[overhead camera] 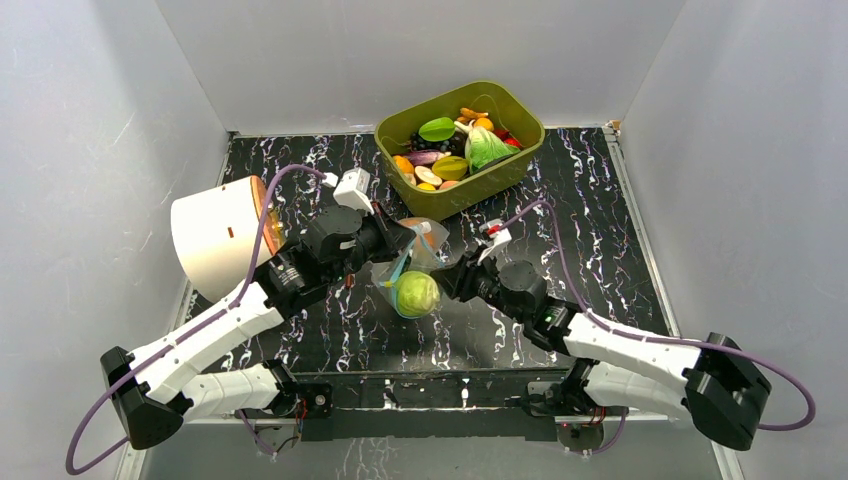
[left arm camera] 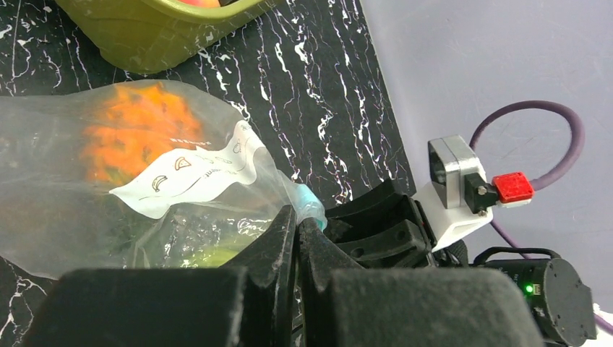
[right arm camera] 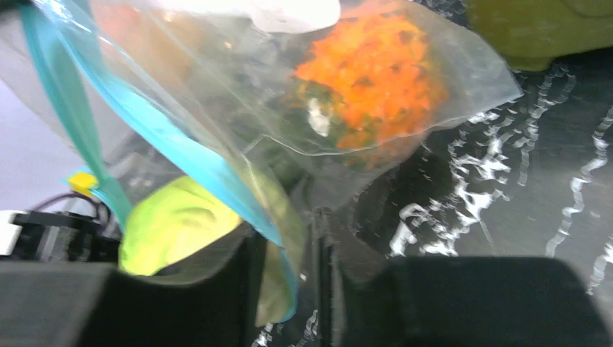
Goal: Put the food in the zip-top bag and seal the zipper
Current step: Adjust the zipper food storage bag at the center of the board.
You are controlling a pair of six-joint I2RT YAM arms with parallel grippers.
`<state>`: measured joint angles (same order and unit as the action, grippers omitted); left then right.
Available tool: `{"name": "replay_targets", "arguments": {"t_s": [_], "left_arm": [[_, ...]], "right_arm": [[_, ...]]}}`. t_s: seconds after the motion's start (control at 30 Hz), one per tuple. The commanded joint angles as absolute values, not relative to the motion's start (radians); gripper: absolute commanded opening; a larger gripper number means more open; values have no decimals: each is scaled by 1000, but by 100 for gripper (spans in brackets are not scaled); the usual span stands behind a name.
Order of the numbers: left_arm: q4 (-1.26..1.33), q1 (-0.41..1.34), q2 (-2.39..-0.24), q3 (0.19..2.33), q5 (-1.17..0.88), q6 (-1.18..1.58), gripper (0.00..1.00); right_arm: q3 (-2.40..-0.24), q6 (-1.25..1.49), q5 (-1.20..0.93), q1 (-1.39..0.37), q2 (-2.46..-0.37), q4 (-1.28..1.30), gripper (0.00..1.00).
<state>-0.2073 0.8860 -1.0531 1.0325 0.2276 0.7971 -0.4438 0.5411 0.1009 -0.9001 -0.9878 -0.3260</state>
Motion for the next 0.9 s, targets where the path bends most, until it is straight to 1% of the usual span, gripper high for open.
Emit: {"name": "replay_targets", "arguments": {"t_s": [0.0, 0.07, 0.1, 0.13, 0.2, 0.27, 0.4, 0.47, 0.63, 0.73, 0.77, 0.87], "left_arm": [[-161, 887, -1027, 1070, 227, 811, 0], [-152, 887, -1019, 1054, 237, 814, 0], [-148, 887, -1018, 1047, 239, 815, 0], [-148, 888, -1018, 1041, 249, 806, 0], [-160, 888, -1016, 1035, 268, 791, 0], [-186, 887, -1012, 1043, 294, 756, 0], [-231, 886, -1012, 1060, 319, 725, 0], [-246, 886, -1011, 1068, 322, 712, 0], [-332, 886, -1028, 1109, 306, 691, 0], [-376, 886, -1043, 1115, 226, 700, 0], [-386, 885, -1044, 1117, 190, 708, 0], [-392, 886, -1047, 1111, 82, 738, 0]], "right_arm": [[-403, 611, 38, -897, -1061, -515, 21], [-419, 622, 29, -897, -1066, -502, 14], [-429, 634, 21, -897, -1063, -486, 4], [-449, 666, 14, -897, -1045, -428, 0], [-485, 719, 1, -897, -961, -290, 0], [-550, 774, 2, -897, -845, -89, 0], [-672, 825, 47, -897, -755, 100, 0], [-737, 869, 85, -897, -747, 181, 0], [-961, 941, 165, -897, -834, 312, 0], [-1141, 940, 250, -893, -942, 394, 0], [-1204, 927, 295, -885, -990, 457, 0], [-1330, 861, 367, -818, -1106, 535, 0]]}}
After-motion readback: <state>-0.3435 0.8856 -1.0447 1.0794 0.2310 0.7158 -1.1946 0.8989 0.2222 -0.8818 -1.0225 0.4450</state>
